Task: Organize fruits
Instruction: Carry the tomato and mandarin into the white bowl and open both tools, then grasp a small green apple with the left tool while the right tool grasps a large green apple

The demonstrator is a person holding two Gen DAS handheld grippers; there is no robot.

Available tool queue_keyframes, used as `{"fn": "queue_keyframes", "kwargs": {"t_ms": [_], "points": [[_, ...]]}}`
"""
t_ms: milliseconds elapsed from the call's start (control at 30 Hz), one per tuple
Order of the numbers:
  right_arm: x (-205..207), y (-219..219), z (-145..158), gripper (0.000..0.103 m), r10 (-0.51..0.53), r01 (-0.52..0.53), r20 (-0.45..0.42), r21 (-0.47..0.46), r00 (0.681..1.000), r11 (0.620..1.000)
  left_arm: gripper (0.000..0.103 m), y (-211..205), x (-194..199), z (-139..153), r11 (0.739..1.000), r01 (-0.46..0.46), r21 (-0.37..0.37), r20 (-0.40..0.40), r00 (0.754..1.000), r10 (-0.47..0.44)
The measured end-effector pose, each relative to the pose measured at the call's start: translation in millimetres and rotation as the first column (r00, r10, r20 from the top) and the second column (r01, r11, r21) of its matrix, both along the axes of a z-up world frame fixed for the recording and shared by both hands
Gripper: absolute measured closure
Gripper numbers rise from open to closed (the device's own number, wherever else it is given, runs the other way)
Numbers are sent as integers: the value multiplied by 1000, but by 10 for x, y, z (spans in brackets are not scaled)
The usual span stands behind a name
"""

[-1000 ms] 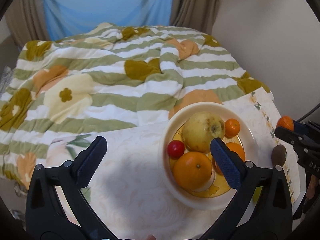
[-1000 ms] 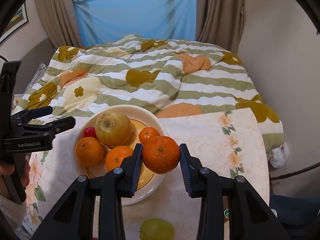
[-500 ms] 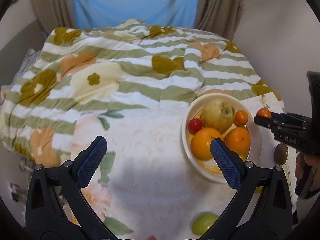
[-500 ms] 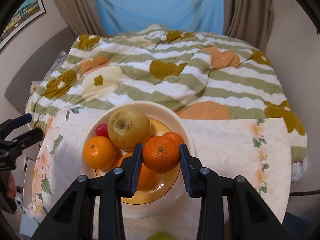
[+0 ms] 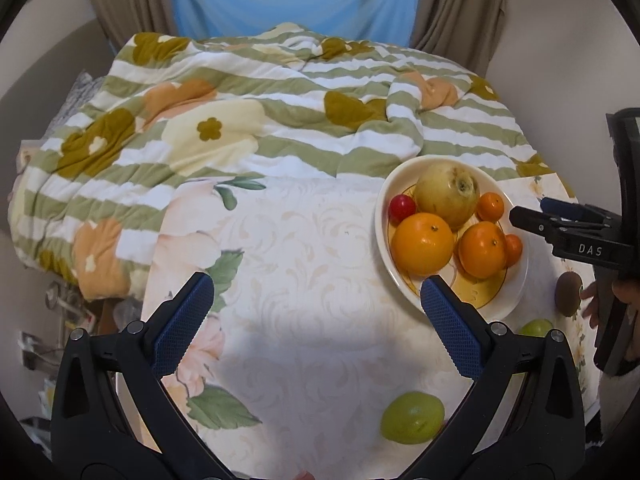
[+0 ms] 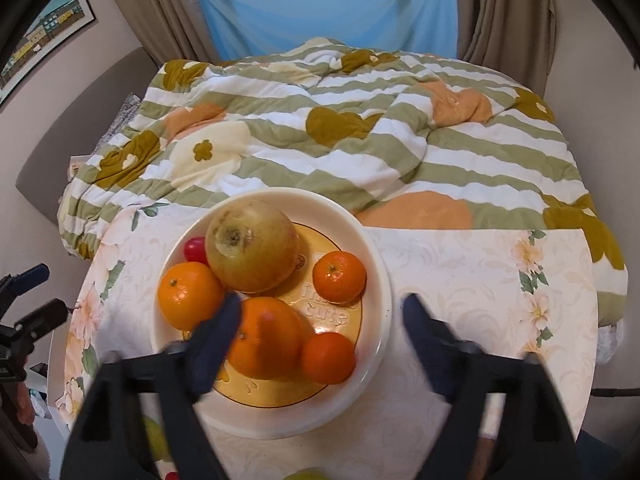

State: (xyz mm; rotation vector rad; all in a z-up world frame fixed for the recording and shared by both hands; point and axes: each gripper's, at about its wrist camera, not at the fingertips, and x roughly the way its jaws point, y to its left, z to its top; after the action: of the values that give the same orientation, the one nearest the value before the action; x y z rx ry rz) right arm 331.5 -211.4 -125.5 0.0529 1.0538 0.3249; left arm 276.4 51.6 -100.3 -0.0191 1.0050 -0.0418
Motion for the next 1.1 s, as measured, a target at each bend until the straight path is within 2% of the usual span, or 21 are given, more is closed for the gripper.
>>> {"fn": "queue_keyframes", "kwargs": {"t_ms": [33, 100, 133, 433, 733, 933, 1100], "points": [[-12, -1, 17, 14, 1, -1, 6, -4, 1000, 1000, 0, -3, -21, 10, 1000, -3, 2, 2, 1000, 3], [-44, -10, 51, 2, -2, 3, 20, -14, 1000, 1000, 0, -11, -48, 30, 1000, -7, 4, 5, 1000, 7], [-56, -17, 69, 0, -2, 3, 29, -14, 1000, 1000, 0, -17, -68, 48, 1000, -11, 5, 8, 1000, 11], [-256, -100, 373, 0, 28, -25, 91, -31, 995, 999, 0, -88, -243, 292, 999, -38, 13, 53, 998, 37], [-674, -215, 759, 0, 45, -43, 125, -21, 991, 999, 0, -164, -608, 582, 998, -68, 11, 104, 992, 66], [-947, -300, 855, 0, 47, -43, 136, -28, 990, 999, 0, -235, -895, 644, 998, -67, 3, 127, 990, 66], [-1182, -369, 818, 0, 49, -44, 147, -34, 988, 998, 0, -293, -1076, 596, 999, -52, 5, 127, 991, 51]]}}
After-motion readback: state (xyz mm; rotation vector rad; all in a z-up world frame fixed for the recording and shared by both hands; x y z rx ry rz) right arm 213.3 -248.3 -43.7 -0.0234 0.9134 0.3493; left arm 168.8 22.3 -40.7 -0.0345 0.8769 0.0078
